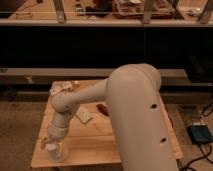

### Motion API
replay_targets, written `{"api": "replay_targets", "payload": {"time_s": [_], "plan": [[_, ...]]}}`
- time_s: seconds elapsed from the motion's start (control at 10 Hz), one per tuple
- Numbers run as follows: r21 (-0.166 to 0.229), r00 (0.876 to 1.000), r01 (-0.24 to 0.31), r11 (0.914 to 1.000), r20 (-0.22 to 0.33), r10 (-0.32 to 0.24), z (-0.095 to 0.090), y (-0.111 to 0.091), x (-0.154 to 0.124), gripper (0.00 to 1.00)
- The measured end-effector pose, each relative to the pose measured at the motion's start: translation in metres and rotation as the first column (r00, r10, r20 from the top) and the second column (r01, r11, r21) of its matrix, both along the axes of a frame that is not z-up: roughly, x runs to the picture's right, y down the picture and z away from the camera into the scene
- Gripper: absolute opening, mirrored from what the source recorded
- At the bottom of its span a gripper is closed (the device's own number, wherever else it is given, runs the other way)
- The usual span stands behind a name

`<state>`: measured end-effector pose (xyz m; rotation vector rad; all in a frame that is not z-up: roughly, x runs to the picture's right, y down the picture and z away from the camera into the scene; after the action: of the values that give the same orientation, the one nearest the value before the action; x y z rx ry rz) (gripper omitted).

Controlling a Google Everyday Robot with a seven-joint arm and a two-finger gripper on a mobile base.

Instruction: Place the ceramic cup over the eraser

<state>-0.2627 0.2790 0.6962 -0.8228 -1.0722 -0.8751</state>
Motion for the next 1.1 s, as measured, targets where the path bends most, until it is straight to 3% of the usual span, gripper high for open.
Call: {"api": "replay_targets", "payload": {"time_s": [0.3, 0.4, 0.6, 1.1], "plan": [[0.093, 0.999, -0.015, 0.9955, 0.038, 0.012, -0.007, -0.029, 0.006, 0.0], [0.137, 0.998, -0.023, 0.9904, 0.062, 0.014, -0.019, -0.046, 0.005, 0.0], [0.174, 0.996, -0.031, 0.9842, 0.088, 0.015, -0.04, -0.07, 0.012, 0.0], [0.11, 0.98, -0.001, 0.9939, 0.195, -0.021, -0.096, -0.09, 0.017, 0.0]]}}
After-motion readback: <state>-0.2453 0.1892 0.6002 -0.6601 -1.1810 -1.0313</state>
